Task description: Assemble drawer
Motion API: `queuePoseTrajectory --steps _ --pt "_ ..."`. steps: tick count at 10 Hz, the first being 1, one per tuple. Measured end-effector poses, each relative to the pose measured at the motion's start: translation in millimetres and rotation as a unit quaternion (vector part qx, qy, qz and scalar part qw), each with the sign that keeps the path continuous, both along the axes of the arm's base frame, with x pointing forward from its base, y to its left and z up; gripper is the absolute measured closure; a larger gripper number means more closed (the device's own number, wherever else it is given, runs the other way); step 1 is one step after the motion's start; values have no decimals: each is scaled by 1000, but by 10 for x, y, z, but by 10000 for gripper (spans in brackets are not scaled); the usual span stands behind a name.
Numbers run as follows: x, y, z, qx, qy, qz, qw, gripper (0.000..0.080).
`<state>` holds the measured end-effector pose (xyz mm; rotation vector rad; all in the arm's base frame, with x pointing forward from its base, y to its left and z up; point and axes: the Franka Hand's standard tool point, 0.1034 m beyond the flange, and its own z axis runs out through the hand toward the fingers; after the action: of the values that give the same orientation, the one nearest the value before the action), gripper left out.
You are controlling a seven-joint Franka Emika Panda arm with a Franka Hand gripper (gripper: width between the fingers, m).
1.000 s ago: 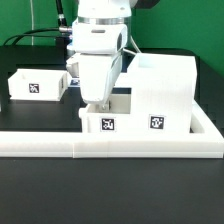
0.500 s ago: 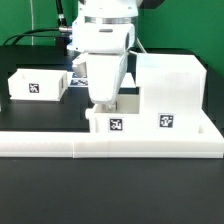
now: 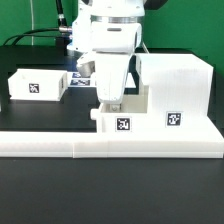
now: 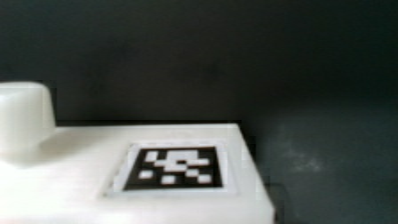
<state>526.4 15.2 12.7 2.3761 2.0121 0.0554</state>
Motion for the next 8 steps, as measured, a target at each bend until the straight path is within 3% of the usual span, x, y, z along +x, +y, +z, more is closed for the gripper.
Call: queuePoseTrajectory --steps 3,5,8 --pt "-6 6 5 -18 15 41 999 757" --pt "-17 -58 7 -15 17 23 999 757" --pt "-12 -12 -1 -14 16 25 999 757"
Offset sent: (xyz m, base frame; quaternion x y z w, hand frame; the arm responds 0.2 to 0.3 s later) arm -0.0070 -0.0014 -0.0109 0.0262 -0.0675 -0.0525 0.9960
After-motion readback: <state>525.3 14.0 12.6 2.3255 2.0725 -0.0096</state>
